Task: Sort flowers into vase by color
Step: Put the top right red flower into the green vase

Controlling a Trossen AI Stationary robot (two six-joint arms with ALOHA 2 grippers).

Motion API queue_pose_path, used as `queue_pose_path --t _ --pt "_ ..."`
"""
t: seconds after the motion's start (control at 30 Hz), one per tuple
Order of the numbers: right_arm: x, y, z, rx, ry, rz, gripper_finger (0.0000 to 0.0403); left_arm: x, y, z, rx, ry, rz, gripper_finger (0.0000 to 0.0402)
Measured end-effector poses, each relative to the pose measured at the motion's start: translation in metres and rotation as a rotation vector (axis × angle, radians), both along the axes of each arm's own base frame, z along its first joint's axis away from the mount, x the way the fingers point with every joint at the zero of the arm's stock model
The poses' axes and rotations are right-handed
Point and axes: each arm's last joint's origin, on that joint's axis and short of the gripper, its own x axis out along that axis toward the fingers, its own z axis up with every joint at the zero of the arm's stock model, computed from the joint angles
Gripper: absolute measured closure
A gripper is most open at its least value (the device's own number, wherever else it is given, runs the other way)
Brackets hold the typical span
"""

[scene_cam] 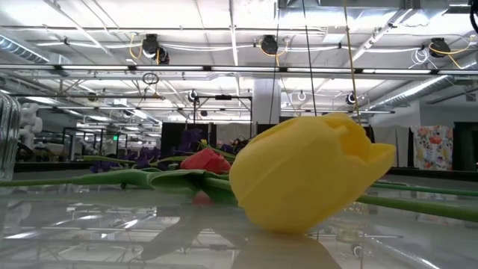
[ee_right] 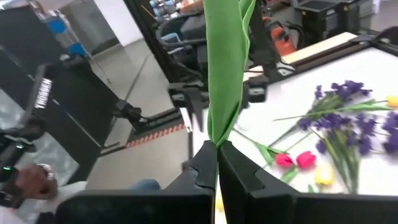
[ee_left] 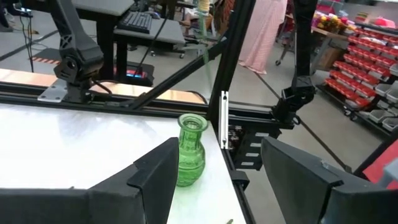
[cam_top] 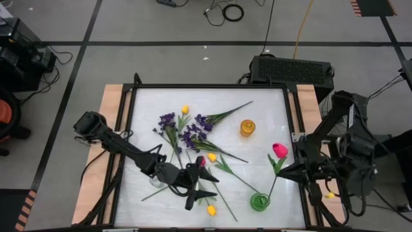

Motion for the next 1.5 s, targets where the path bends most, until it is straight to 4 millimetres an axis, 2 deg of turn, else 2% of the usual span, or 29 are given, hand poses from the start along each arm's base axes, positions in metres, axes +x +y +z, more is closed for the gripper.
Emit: queue_pose_path --t 0.23,0.77,1.2,1.5 --pt "0.000 -0.001 -0.007 -0.049 0.014 -0.063 0.0402 0.000 0.000 0.000 0.001 0.000 0.005 0.0167" --pt "0.001 0.029 -0.025 -0.232 0.030 0.000 0.0402 0.000 0.001 0.000 0.047 -0.010 0.012 0.0167" --pt "0.009 0.048 -0.041 -0.261 0.060 0.004 0.0402 0.002 0.004 0.000 0.046 -0.011 0.021 0.0167" --pt "0.011 0.054 -0.046 -0.272 0.075 0.012 0.0402 0.002 0.004 0.000 0.053 -0.013 0.021 0.0167"
